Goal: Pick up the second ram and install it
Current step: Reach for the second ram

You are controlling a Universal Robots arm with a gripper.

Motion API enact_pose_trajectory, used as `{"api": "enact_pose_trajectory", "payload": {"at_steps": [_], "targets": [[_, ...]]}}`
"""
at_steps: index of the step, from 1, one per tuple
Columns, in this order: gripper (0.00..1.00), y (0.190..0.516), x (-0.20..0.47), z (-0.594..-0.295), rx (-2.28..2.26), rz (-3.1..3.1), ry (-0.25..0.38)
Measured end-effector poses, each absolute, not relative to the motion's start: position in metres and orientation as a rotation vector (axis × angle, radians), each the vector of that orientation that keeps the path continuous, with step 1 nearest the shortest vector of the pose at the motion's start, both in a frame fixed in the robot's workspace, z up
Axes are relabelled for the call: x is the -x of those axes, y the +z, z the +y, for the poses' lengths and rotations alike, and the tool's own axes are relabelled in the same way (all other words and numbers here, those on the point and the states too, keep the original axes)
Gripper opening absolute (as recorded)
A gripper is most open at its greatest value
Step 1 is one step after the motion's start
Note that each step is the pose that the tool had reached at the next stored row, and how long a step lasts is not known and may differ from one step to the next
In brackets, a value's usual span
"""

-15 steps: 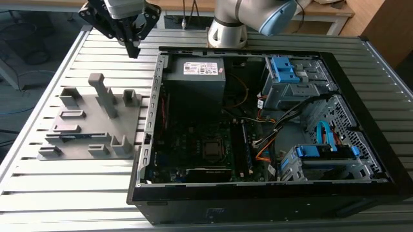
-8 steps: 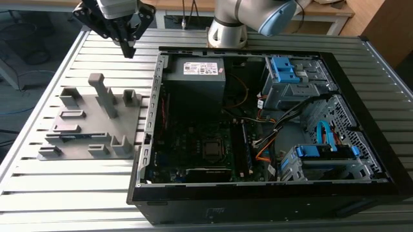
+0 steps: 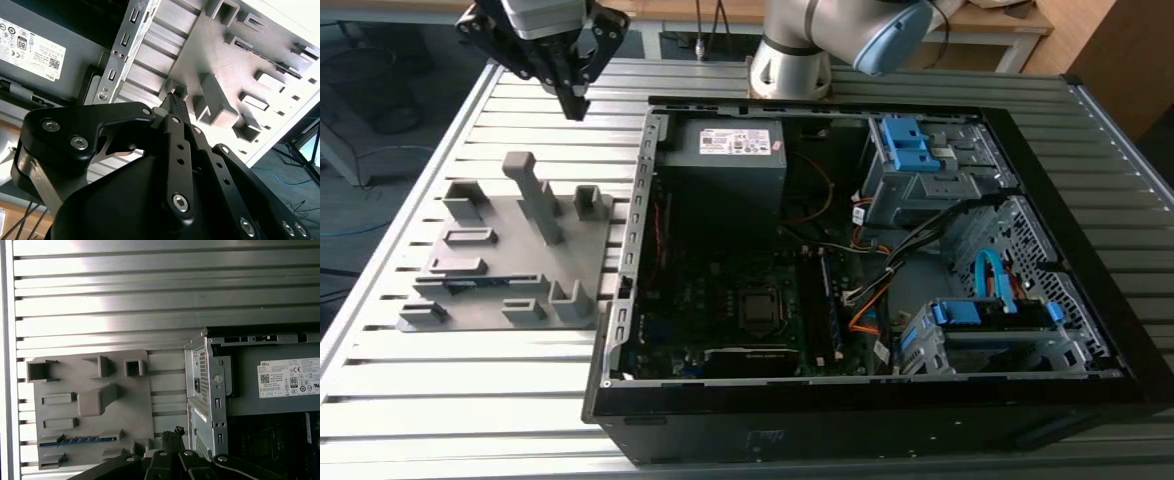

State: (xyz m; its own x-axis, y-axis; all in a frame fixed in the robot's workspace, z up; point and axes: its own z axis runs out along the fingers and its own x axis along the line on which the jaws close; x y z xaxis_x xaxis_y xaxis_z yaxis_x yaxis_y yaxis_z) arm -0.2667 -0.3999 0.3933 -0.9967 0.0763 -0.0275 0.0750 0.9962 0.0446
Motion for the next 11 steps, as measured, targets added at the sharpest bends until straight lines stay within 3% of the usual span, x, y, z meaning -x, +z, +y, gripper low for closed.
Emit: {"api": "enact_pose_trajectory", "payload": {"at_steps": [11], "targets": [[0.10, 0.393, 0.282, -0.401, -0.118, 3.109, 0.068]]}}
